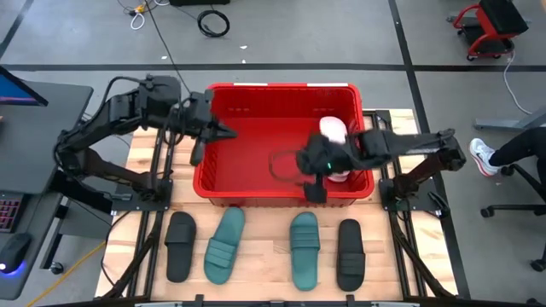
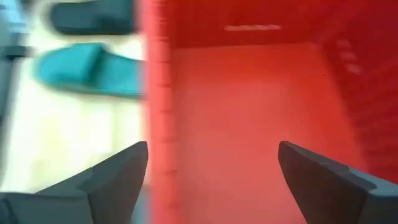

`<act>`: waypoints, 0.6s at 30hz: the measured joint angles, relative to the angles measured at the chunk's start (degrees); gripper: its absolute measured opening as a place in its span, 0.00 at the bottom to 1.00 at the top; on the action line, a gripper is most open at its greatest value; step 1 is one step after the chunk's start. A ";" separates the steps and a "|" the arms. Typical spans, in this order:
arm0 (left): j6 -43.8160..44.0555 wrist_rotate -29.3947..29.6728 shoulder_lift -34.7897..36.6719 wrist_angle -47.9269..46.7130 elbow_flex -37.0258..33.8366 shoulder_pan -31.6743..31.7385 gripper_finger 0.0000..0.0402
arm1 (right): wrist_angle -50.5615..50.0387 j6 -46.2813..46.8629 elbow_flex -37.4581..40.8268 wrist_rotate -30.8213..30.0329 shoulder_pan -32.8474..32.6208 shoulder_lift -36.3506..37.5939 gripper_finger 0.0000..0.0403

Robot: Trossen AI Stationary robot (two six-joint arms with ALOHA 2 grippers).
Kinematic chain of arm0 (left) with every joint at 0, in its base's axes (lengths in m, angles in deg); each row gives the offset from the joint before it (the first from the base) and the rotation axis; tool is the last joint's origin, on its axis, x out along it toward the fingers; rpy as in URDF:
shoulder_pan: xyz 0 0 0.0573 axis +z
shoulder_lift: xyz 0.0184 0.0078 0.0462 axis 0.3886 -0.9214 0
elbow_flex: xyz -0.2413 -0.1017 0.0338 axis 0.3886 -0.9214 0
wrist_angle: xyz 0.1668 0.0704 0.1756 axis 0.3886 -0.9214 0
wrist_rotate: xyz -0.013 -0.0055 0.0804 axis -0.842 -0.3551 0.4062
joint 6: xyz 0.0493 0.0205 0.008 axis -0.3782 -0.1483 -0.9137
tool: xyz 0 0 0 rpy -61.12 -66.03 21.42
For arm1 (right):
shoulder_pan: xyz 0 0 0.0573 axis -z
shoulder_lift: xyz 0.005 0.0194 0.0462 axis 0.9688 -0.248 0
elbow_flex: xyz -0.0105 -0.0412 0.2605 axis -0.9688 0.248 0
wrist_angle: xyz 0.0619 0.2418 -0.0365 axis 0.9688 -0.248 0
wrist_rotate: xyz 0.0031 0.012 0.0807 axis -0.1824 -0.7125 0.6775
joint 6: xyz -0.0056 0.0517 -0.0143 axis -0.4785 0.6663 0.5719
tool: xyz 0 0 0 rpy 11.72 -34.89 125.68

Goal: Pick and place slides into bin
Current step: Put the right blue slipper into the red bin

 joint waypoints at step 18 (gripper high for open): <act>7.92 0.12 4.74 4.31 -13.26 -14.88 0.02 | 2.31 21.37 0.89 -2.31 -24.34 -13.30 0.93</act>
